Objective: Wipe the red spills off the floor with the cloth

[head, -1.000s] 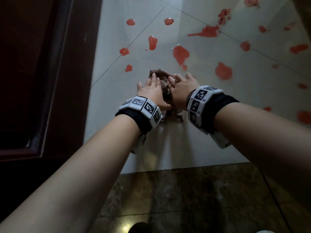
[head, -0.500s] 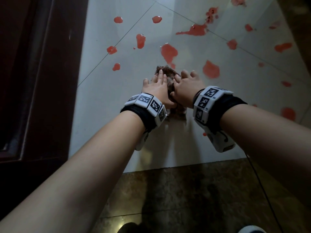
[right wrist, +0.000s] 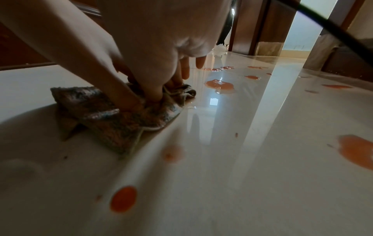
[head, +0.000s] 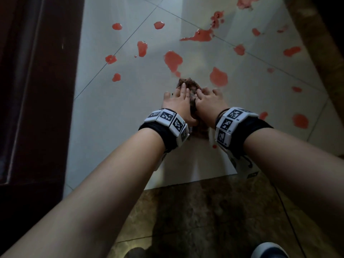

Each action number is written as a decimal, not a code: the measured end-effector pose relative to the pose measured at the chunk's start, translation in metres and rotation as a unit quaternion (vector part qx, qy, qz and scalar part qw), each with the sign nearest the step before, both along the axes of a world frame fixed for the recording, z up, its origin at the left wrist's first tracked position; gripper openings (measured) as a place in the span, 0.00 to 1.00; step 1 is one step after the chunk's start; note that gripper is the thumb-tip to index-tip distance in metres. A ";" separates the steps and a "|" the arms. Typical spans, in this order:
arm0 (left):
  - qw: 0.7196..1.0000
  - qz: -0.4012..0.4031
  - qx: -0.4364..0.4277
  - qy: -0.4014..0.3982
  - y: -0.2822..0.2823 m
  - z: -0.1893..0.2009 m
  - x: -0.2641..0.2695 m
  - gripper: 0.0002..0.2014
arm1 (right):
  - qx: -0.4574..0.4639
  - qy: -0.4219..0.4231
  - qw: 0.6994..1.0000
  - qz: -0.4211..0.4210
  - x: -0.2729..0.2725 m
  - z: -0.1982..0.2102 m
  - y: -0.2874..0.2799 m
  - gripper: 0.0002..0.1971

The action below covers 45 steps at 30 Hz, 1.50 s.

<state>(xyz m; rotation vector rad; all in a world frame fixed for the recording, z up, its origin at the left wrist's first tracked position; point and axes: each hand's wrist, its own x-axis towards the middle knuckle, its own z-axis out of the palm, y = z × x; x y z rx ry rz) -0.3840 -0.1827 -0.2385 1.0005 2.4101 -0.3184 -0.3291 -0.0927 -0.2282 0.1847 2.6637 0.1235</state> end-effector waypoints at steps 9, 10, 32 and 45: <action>1.000 -0.022 -0.003 -0.003 0.011 0.002 0.010 0.53 | 0.030 -0.018 0.999 0.001 0.013 0.004 0.005 0.28; 1.000 -0.025 -0.003 -0.002 0.013 0.002 0.012 0.52 | 0.032 -0.016 0.999 0.000 0.015 0.005 0.007 0.27; 0.988 -0.147 -0.041 0.023 0.022 0.007 0.043 0.55 | 0.071 -0.095 0.992 0.041 0.047 0.014 0.012 0.32; 0.974 -0.218 -0.040 0.045 -0.009 0.008 0.060 0.58 | 0.041 -0.116 0.992 0.041 0.075 0.021 -0.021 0.30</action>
